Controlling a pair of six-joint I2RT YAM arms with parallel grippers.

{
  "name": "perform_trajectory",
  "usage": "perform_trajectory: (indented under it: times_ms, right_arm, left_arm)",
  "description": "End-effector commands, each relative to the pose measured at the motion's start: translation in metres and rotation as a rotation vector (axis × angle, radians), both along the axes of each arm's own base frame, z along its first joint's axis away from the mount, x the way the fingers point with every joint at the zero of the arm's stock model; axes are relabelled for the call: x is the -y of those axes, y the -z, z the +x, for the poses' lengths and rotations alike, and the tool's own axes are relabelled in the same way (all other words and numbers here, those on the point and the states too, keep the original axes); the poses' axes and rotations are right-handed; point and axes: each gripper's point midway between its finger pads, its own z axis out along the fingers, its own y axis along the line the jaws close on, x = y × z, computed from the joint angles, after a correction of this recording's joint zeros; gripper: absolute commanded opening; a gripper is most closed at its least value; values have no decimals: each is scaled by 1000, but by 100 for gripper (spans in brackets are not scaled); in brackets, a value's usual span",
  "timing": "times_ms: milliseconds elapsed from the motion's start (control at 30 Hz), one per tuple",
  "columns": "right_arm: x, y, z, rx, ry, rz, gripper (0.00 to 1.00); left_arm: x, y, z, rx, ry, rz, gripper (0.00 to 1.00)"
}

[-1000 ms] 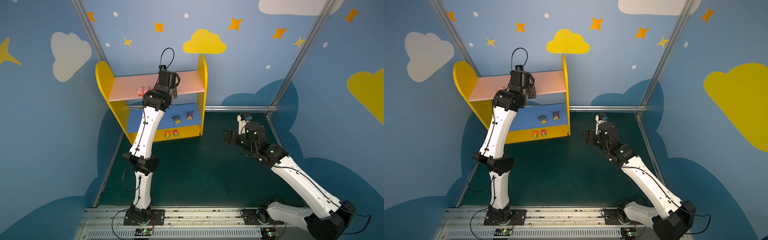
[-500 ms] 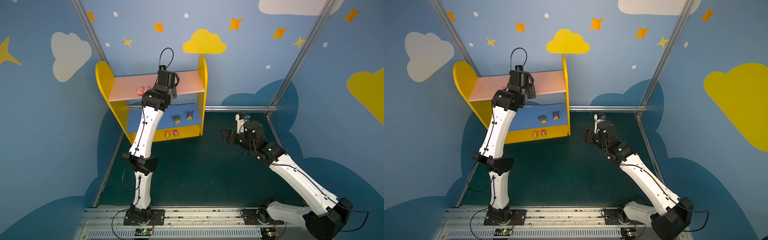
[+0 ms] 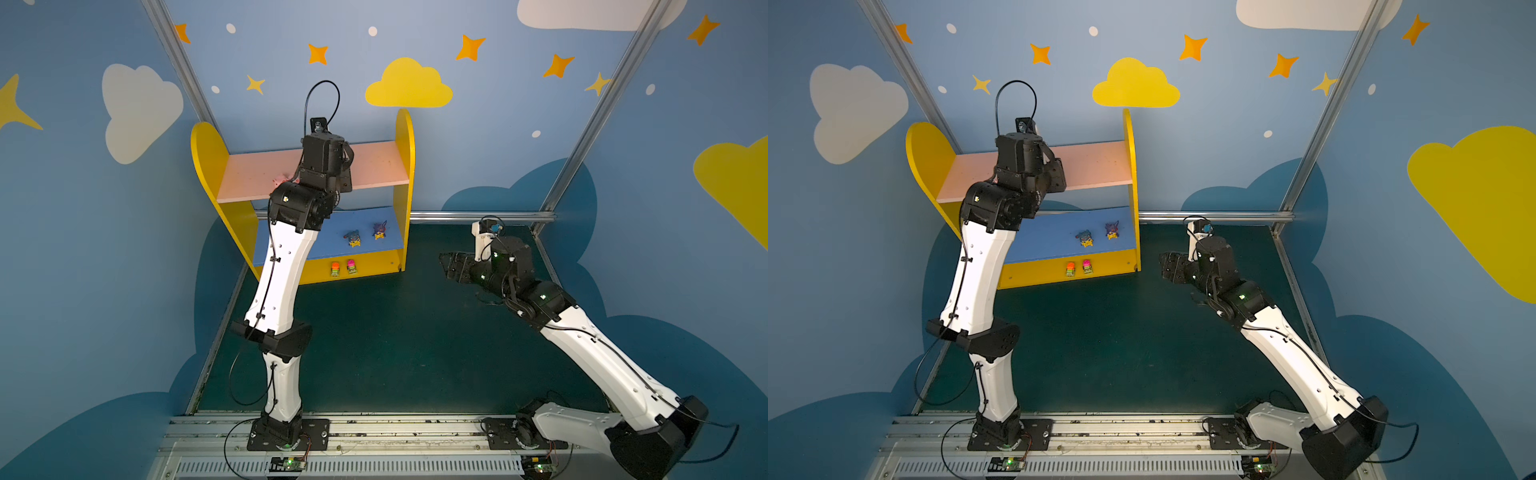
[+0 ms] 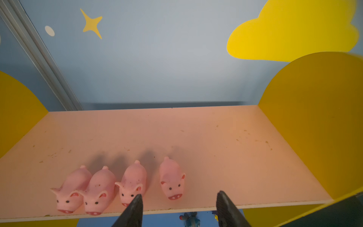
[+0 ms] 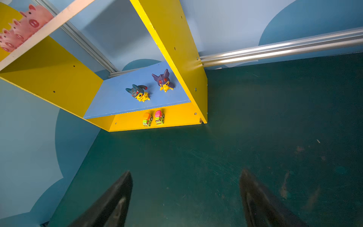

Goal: Organize plastic toys on shelves
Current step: Place the plastic toy on the shelf, then reset both arms

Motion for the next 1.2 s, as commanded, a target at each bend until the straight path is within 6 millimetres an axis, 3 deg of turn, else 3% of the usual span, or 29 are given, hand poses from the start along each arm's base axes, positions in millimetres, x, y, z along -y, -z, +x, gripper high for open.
perform_trajectory:
  times_ms: [0, 167, 367, 533, 633, 667, 767, 800, 1033, 1167]
  right_arm:
    - [2, -19, -5, 32, -3, 31, 84]
    - [5, -23, -11, 37, -3, 34, 84]
    - [14, -19, -23, 42, -3, 29, 84]
    - [30, -1, -38, 19, 10, -32, 84]
    - [46, 20, -47, -11, 48, -88, 84]
    - [51, 27, -50, -20, 57, -101, 84]
    - [63, 48, -61, -51, 77, -127, 84]
    - [65, 55, -65, -65, 76, -132, 84]
    - [77, 103, -83, -148, 93, -155, 84]
    - [85, 127, -83, -188, 125, -206, 84]
  left_arm:
    - [10, -5, -3, 18, 35, 1, 59]
    - [40, 6, -2, -6, 100, 6, 59]
    - [75, 33, -3, -81, 169, -8, 59]
    - [119, 70, -28, -196, 272, -18, 60]
    - [126, 100, -50, -251, 268, -19, 64]
    - [123, 111, -58, -260, 262, -17, 68]
    - [101, 141, -91, -252, 236, -65, 97]
    - [87, 156, -103, -247, 216, -74, 100]
    - [-12, 214, -196, -131, 112, -133, 100]
    - [-53, 237, -224, -96, 12, -133, 100]
